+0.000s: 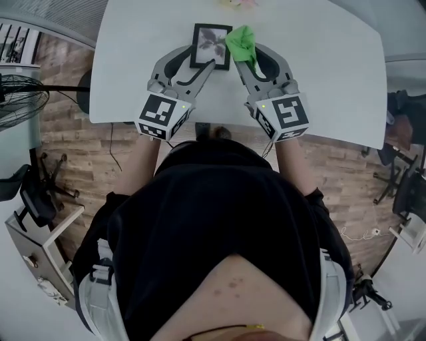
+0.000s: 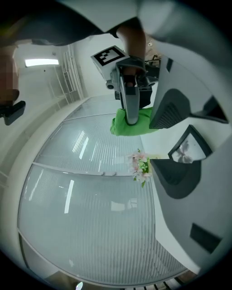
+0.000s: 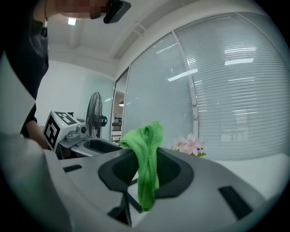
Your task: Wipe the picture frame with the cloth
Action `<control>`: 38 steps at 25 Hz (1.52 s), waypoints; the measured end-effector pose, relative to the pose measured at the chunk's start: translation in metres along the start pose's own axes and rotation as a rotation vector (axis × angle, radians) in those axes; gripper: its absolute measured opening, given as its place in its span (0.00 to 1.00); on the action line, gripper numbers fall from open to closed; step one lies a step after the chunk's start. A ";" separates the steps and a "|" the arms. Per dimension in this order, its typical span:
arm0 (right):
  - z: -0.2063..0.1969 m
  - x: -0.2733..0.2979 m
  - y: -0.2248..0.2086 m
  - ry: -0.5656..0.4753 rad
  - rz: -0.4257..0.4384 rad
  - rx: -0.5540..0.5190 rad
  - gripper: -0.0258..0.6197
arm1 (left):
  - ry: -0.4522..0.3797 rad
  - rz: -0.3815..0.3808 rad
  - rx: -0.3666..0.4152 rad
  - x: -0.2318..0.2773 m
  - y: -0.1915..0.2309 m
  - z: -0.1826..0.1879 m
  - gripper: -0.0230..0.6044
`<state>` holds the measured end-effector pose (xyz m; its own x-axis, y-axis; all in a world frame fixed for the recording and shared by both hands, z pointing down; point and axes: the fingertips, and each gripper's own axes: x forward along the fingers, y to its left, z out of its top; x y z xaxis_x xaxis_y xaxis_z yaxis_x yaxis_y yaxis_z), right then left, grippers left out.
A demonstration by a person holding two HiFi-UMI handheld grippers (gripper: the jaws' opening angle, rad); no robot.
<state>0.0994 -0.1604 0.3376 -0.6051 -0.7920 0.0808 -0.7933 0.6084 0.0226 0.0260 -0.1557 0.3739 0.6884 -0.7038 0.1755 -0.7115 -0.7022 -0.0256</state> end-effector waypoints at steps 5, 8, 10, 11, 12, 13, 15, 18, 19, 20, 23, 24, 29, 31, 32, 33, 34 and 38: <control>0.029 -0.014 -0.004 -0.085 -0.017 0.011 0.19 | -0.057 0.014 -0.018 -0.009 -0.001 0.023 0.36; 0.036 -0.020 -0.009 -0.101 -0.032 0.018 0.19 | -0.089 0.032 0.005 -0.010 -0.002 0.038 0.33; 0.041 -0.024 -0.010 -0.123 -0.037 0.031 0.19 | -0.107 0.042 0.024 -0.012 -0.004 0.045 0.32; 0.043 -0.025 -0.010 -0.133 -0.035 0.031 0.19 | -0.116 0.045 0.026 -0.013 -0.005 0.048 0.31; 0.044 -0.027 -0.009 -0.140 -0.033 0.028 0.19 | -0.126 0.048 0.027 -0.014 -0.006 0.052 0.29; 0.046 -0.030 -0.009 -0.146 -0.033 0.025 0.19 | -0.135 0.051 0.028 -0.015 -0.008 0.055 0.28; 0.049 -0.035 -0.011 -0.158 -0.038 0.025 0.19 | -0.150 0.058 0.039 -0.016 -0.012 0.061 0.26; 0.052 -0.044 -0.015 -0.178 -0.046 0.026 0.19 | -0.152 0.071 0.041 -0.014 -0.019 0.062 0.24; 0.053 -0.047 -0.016 -0.184 -0.049 0.024 0.19 | -0.150 0.075 0.033 -0.014 -0.021 0.061 0.23; 0.053 -0.049 -0.016 -0.190 -0.050 0.021 0.19 | -0.152 0.081 0.026 -0.015 -0.023 0.062 0.23; 0.053 -0.057 -0.016 -0.208 -0.045 0.027 0.19 | -0.178 0.105 0.017 -0.019 -0.027 0.068 0.21; 0.054 -0.060 -0.016 -0.215 -0.043 0.030 0.19 | -0.185 0.113 0.019 -0.020 -0.029 0.070 0.20; 0.059 -0.071 -0.014 -0.239 -0.032 0.027 0.19 | -0.217 0.142 0.020 -0.027 -0.037 0.077 0.16; 0.061 -0.074 -0.013 -0.246 -0.031 0.028 0.19 | -0.226 0.150 0.027 -0.029 -0.039 0.079 0.14; 0.062 -0.075 -0.011 -0.251 -0.031 0.030 0.19 | -0.227 0.152 0.030 -0.030 -0.041 0.079 0.14; 0.062 -0.076 -0.009 -0.254 -0.029 0.032 0.19 | -0.228 0.154 0.029 -0.032 -0.042 0.079 0.13; 0.062 -0.077 -0.008 -0.257 -0.026 0.034 0.19 | -0.231 0.156 0.025 -0.033 -0.043 0.079 0.12; 0.064 -0.080 -0.004 -0.260 -0.012 0.030 0.19 | -0.231 0.176 0.009 -0.036 -0.042 0.078 0.08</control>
<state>0.1470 -0.1024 0.2677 -0.5894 -0.7879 -0.1786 -0.7999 0.6001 -0.0077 0.0422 -0.1086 0.2923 0.5690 -0.8200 -0.0614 -0.8223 -0.5672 -0.0451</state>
